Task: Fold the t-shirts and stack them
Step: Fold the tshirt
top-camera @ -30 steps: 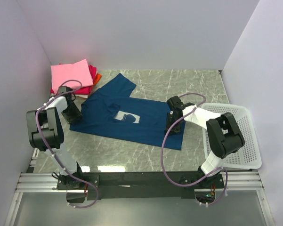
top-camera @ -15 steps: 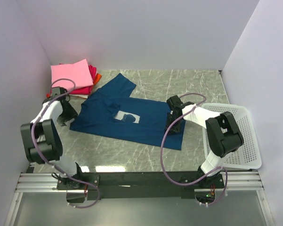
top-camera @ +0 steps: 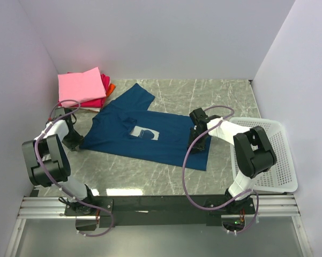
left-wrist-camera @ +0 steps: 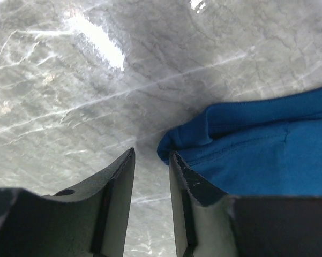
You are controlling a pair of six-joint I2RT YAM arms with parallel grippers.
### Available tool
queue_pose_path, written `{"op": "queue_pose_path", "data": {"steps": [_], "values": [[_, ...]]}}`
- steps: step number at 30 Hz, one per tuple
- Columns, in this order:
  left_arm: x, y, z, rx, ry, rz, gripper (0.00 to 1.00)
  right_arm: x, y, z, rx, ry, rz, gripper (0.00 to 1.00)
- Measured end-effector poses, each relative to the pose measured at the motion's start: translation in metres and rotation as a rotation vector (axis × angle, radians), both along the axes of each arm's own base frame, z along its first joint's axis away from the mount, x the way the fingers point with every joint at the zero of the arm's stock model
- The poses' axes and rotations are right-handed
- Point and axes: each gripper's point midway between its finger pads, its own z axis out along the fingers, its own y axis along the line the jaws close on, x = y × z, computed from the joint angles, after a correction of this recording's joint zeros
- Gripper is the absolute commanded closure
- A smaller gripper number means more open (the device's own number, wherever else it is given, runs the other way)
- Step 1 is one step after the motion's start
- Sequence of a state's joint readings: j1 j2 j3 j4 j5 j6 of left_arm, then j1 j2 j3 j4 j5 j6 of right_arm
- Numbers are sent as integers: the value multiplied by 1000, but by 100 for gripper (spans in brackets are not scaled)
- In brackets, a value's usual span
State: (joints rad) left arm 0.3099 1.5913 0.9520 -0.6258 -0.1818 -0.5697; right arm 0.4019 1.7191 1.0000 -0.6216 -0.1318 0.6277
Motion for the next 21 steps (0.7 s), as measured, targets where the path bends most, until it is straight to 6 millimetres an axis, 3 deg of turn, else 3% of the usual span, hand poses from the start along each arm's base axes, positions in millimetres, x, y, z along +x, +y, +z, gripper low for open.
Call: {"op": "queue_pose_path", "data": {"steps": [11, 14, 18, 21], "values": [[7, -2, -11, -29, -7, -4, 65, 0, 0, 0, 7, -1, -2, 68], [12, -4, -13, -47, -23, -7, 74, -1, 0, -1, 8, -2, -2, 68], [21, -6, -13, -70, -48, -6, 98, -1, 0, -1, 10, -3, -3, 68], [29, -5, -12, -83, -67, -4, 100, 0, 0, 0, 12, -2, -3, 68]]}}
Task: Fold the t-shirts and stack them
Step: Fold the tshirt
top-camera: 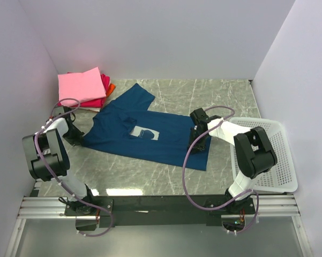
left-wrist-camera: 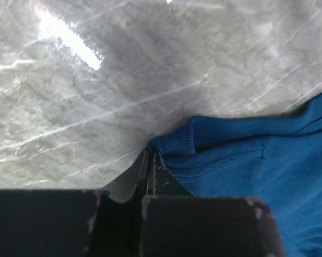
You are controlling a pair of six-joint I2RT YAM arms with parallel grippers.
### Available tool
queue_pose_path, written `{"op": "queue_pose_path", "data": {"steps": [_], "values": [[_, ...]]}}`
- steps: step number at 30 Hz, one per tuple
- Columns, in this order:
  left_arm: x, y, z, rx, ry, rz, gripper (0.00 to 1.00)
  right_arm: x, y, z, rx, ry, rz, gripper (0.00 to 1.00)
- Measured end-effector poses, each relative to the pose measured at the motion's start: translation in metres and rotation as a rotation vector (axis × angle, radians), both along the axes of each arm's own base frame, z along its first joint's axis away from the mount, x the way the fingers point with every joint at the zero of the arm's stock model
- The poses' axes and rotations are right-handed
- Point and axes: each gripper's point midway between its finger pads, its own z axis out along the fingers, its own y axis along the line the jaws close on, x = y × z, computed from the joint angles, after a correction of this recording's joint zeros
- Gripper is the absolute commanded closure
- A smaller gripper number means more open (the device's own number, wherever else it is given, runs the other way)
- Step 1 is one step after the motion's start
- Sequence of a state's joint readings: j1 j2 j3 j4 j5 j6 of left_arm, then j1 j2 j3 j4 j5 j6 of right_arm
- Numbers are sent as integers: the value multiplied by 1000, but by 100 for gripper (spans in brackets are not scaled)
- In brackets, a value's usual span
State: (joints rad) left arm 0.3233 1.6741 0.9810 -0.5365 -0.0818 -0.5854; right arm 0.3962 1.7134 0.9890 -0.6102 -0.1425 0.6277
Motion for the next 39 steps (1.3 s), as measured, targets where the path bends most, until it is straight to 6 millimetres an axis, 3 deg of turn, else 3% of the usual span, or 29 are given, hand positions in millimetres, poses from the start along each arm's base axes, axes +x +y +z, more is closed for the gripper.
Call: {"op": "queue_pose_path", "data": {"steps": [15, 26, 29, 30, 33, 39], "values": [[1, 18, 1, -27, -28, 54, 100, 0, 0, 0, -1, 7, -4, 68], [9, 18, 1, -64, -45, 31, 98, 1, 0, 0, -7, 23, -10, 68], [13, 18, 1, -71, -51, 26, 83, 0, 0, 0, -8, 26, -12, 67], [14, 18, 1, -73, -52, 24, 69, 1, 0, 0, -8, 26, -12, 67], [17, 20, 3, -67, -61, 22, 45, 1, 1, 1, -13, 21, -7, 64], [11, 27, 23, -11, -74, 45, 30, -4, 2, 5, -53, 22, 25, 57]]}}
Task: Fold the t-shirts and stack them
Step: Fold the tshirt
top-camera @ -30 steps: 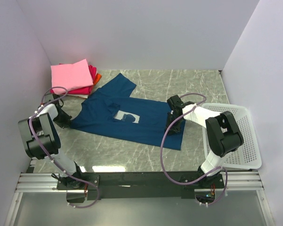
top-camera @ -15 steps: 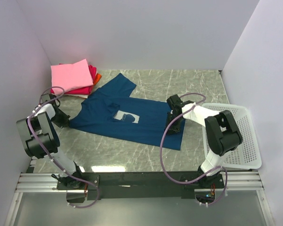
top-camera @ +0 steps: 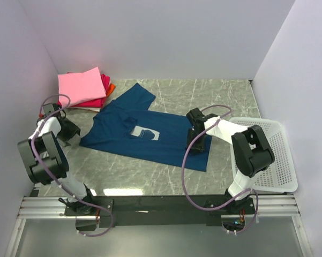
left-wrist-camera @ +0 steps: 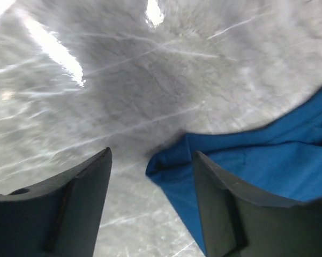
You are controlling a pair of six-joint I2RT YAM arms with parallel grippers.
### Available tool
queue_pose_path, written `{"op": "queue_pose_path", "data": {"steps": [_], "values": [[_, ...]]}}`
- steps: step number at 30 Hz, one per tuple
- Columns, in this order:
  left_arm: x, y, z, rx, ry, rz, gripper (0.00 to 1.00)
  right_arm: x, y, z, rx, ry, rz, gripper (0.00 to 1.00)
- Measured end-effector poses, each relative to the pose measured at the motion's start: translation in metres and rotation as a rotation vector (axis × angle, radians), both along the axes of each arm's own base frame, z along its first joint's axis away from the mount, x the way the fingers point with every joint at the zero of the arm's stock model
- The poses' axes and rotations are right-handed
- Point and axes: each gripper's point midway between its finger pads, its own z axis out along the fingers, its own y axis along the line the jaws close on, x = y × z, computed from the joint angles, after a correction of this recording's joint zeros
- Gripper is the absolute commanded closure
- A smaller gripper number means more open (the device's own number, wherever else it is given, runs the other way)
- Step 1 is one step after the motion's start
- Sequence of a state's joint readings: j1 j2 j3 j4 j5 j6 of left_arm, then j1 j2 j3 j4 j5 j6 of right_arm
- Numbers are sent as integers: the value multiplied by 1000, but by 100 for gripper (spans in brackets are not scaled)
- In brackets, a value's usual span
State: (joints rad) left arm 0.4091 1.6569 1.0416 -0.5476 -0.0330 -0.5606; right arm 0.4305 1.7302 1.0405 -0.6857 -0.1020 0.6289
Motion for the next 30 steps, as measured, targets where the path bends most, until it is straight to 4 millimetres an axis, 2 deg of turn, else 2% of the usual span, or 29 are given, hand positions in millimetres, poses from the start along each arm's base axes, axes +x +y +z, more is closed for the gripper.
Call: {"op": "queue_pose_path", "data": {"steps": [4, 7, 11, 14, 18, 22, 25, 30], "values": [[7, -8, 33, 70, -66, -36, 29, -11, -6, 5, -39, 24, 24, 54], [32, -40, 55, 95, -135, -153, 29, -6, -4, 15, -34, 3, 32, 54], [66, -93, 64, 54, -214, -313, 29, 16, 6, 30, -3, -68, 39, 54], [83, -117, 56, -22, -243, -380, 30, 31, 14, 35, 28, -113, 43, 55], [94, -134, 29, -110, -231, -428, 30, 39, 22, 24, 53, -125, 46, 55], [97, -150, 8, -174, -219, -470, 30, 26, 21, 2, 56, -84, 41, 55], [91, -159, -7, -205, -194, -485, 31, 22, 22, 1, 76, -88, 34, 55], [88, -159, -8, -208, -230, -463, 30, 14, 23, 0, 117, -111, 19, 55]]}}
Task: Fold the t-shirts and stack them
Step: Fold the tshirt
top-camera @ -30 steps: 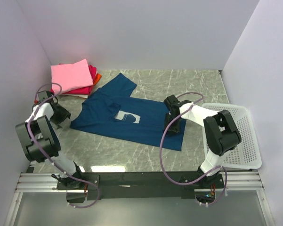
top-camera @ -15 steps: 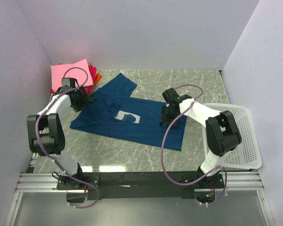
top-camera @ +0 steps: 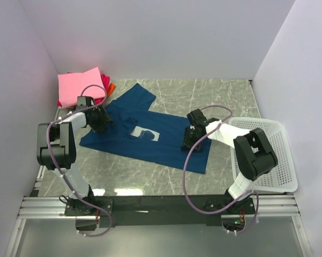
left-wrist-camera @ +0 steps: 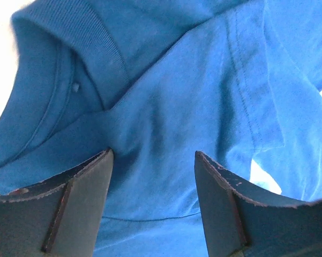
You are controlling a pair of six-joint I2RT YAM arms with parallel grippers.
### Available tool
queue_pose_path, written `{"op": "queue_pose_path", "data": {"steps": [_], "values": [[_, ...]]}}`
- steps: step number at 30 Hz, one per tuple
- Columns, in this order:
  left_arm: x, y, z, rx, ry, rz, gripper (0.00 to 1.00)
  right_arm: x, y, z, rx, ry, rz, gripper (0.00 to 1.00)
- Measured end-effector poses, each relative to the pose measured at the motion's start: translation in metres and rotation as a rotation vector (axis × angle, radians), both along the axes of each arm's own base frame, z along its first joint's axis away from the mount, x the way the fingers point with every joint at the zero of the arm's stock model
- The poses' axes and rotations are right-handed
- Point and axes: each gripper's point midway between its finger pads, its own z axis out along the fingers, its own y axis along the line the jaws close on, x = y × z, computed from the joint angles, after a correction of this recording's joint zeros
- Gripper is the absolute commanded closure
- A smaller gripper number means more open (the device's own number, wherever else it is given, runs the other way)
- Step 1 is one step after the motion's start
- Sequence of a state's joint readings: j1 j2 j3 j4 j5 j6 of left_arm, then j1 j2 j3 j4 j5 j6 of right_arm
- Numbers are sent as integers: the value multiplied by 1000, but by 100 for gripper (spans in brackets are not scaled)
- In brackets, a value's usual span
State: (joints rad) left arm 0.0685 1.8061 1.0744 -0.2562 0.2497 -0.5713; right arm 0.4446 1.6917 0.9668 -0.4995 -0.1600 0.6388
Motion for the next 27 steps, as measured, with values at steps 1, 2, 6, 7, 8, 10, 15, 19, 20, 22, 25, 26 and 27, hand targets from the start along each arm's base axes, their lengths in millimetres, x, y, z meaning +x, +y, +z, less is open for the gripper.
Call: {"op": "queue_pose_path", "data": {"steps": [1, 2, 6, 7, 8, 10, 15, 19, 20, 22, 25, 26, 27], "values": [[-3, 0, 1, 2, -8, 5, 30, -2, 0, 0, 9, -2, -2, 55], [-8, 1, 0, 4, -7, 16, 30, -4, 0, 0, 16, -3, -6, 55], [-33, 3, -2, 14, 8, 59, 30, -15, -1, 0, 39, 1, -21, 55], [-40, 4, -1, 14, 13, 70, 31, -18, -2, 0, 42, 2, -25, 55], [-47, 4, -2, 16, 20, 83, 33, -23, -3, 0, 46, 5, -30, 55], [-61, 5, -3, 16, 33, 107, 33, -33, -6, 0, 50, 13, -35, 55], [-100, 4, -4, 2, 73, 174, 33, -56, -13, 0, 59, 28, -46, 55], [-134, 4, -3, 2, 148, 220, 33, -74, -20, 0, 56, 45, -49, 55], [-141, 4, -3, 3, 167, 229, 32, -79, -22, 0, 54, 51, -49, 55], [-153, 5, 0, 11, 193, 243, 32, -87, -25, 0, 43, 66, -47, 55], [-159, 6, 12, 20, 184, 249, 32, -97, -32, 0, 9, 97, -50, 55], [-157, 7, 17, 25, 173, 249, 31, -99, -35, 2, -8, 105, -50, 55], [-153, 8, 23, 27, 156, 249, 31, -101, -38, 3, -21, 112, -52, 55]]}}
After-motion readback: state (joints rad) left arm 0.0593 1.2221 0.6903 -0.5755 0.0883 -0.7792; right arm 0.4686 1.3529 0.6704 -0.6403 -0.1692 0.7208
